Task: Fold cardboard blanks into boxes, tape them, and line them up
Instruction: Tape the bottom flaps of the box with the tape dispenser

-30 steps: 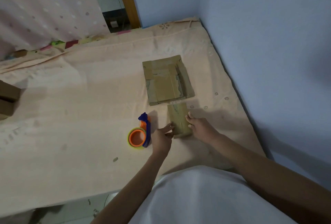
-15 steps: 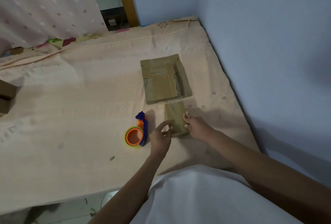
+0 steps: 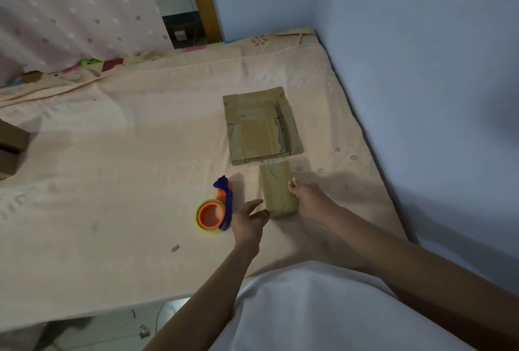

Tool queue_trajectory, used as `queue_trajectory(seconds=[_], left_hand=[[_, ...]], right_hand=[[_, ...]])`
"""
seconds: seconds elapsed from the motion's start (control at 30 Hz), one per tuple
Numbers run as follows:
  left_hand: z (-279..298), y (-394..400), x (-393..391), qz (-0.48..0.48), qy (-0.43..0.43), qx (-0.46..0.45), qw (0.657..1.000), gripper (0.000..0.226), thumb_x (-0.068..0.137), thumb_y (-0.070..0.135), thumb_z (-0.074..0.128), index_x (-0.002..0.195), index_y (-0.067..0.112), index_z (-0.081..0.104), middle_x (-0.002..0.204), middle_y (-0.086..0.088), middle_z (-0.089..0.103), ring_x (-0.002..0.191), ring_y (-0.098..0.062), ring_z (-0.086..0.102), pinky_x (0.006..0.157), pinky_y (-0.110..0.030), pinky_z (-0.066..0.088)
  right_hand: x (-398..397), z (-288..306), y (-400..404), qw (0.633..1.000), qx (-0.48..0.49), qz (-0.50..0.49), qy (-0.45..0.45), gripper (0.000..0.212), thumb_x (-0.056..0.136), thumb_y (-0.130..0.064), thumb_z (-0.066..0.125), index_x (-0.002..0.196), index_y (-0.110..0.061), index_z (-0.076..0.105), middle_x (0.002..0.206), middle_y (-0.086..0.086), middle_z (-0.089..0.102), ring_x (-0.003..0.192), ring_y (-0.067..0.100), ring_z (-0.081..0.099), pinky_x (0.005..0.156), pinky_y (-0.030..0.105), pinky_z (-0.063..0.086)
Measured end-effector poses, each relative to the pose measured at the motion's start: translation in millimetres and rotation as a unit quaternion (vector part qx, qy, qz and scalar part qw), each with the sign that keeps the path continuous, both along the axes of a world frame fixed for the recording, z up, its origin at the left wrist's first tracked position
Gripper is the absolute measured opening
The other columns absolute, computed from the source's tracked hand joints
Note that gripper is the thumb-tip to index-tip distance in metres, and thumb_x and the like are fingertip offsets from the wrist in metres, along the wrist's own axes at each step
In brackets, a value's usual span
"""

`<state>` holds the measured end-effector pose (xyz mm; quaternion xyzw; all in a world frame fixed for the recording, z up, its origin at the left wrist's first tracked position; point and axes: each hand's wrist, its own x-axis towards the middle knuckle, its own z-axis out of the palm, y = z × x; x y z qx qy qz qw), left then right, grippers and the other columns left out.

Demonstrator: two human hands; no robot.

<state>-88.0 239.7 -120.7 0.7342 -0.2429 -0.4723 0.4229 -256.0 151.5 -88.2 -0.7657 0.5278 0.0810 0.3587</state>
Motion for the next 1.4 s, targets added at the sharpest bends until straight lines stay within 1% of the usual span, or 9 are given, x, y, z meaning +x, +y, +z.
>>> queue_trajectory(seconds=[0.1, 0.23, 0.33, 0.5, 0.73, 1.07, 1.17, 1.3, 1.4], left_hand=[[-1, 0, 11, -0.121, -0.089, -0.03, 0.988, 0.037, 0.083, -0.011, 0.067, 0.115, 0.008, 0.069, 0.104, -0.001, 0.073, 0.088, -0.008, 0.07, 0.076, -0.022, 0.059], [1, -7, 27, -0.248, -0.225, -0.05, 0.941, 0.039, 0.08, 0.0, 0.078, 0.117, 0.009, 0.071, 0.096, -0.003, 0.072, 0.085, -0.009, 0.067, 0.073, -0.01, 0.052], [4, -17, 33, -0.324, -0.296, -0.063, 0.896, 0.043, 0.078, 0.014, 0.082, 0.119, 0.009, 0.069, 0.1, -0.006, 0.071, 0.091, -0.016, 0.066, 0.078, -0.02, 0.05], [11, -28, 37, -0.418, -0.365, -0.109, 0.825, 0.047, 0.083, 0.022, 0.077, 0.125, 0.008, 0.061, 0.115, -0.009, 0.064, 0.107, -0.026, 0.055, 0.089, -0.037, 0.046], [15, -36, 42, -0.504, -0.421, -0.09, 0.749, 0.06, 0.093, 0.033, 0.064, 0.143, 0.004, 0.045, 0.133, -0.014, 0.055, 0.124, -0.025, 0.046, 0.101, -0.031, 0.038], [11, -12, 19, -0.43, -0.373, -0.065, 0.82, 0.062, 0.096, 0.019, 0.06, 0.15, 0.002, 0.033, 0.138, -0.014, 0.05, 0.131, -0.025, 0.041, 0.105, -0.024, 0.031], [14, -11, 22, -0.425, -0.353, -0.076, 0.83, 0.061, 0.096, 0.02, 0.059, 0.149, 0.001, 0.036, 0.136, -0.014, 0.052, 0.128, -0.026, 0.045, 0.105, -0.025, 0.033], [17, -18, 24, -0.391, -0.348, -0.091, 0.847, 0.032, 0.096, 0.025, 0.06, 0.114, -0.001, 0.067, 0.101, -0.016, 0.067, 0.099, -0.031, 0.062, 0.084, -0.033, 0.048], [22, -28, 20, -0.365, -0.34, -0.074, 0.863, 0.028, 0.092, 0.034, 0.068, 0.094, 0.006, 0.068, 0.086, -0.003, 0.06, 0.081, -0.019, 0.056, 0.068, -0.025, 0.038]], right_hand=[[-1, -1, 0, 1.0, -0.01, 0.01, 0.006, 0.069, 0.093, 0.011, 0.036, 0.158, -0.009, 0.023, 0.167, 0.01, 0.011, 0.148, 0.033, 0.027, 0.119, 0.039, 0.03], [-3, -3, -2, 1.0, -0.018, 0.02, 0.013, 0.068, 0.094, 0.011, 0.036, 0.158, -0.009, 0.024, 0.167, 0.009, 0.011, 0.15, 0.031, 0.024, 0.12, 0.037, 0.028], [-3, 0, -2, 0.999, -0.02, 0.028, 0.018, 0.068, 0.094, 0.011, 0.037, 0.158, -0.009, 0.022, 0.167, 0.01, 0.011, 0.149, 0.032, 0.026, 0.119, 0.037, 0.029], [-3, 3, -2, 0.999, -0.02, 0.036, 0.027, 0.07, 0.094, 0.012, 0.038, 0.158, -0.008, 0.02, 0.167, 0.011, 0.01, 0.147, 0.034, 0.028, 0.117, 0.036, 0.032], [-1, -2, -2, 0.999, -0.013, 0.03, 0.028, 0.07, 0.092, 0.008, 0.041, 0.158, -0.009, 0.023, 0.166, 0.012, 0.012, 0.144, 0.035, 0.034, 0.114, 0.033, 0.036], [-3, -1, 0, 1.0, -0.001, 0.014, 0.002, 0.068, 0.093, 0.008, 0.04, 0.157, -0.011, 0.026, 0.166, 0.009, 0.014, 0.147, 0.032, 0.031, 0.118, 0.033, 0.031], [-8, 3, -1, 1.0, 0.013, 0.006, -0.022, 0.058, 0.1, -0.003, 0.044, 0.156, -0.01, 0.03, 0.165, 0.008, 0.016, 0.146, 0.03, 0.033, 0.119, 0.031, 0.029], [-9, 4, -3, 0.999, 0.018, -0.003, -0.027, 0.063, 0.1, -0.032, 0.06, 0.154, -0.012, 0.034, 0.164, 0.007, 0.02, 0.147, 0.029, 0.032, 0.12, 0.033, 0.024], [-8, 2, -4, 0.999, 0.021, -0.01, -0.029, 0.075, 0.093, -0.039, 0.069, 0.154, -0.013, 0.035, 0.164, 0.005, 0.021, 0.15, 0.026, 0.025, 0.121, 0.032, 0.02]])
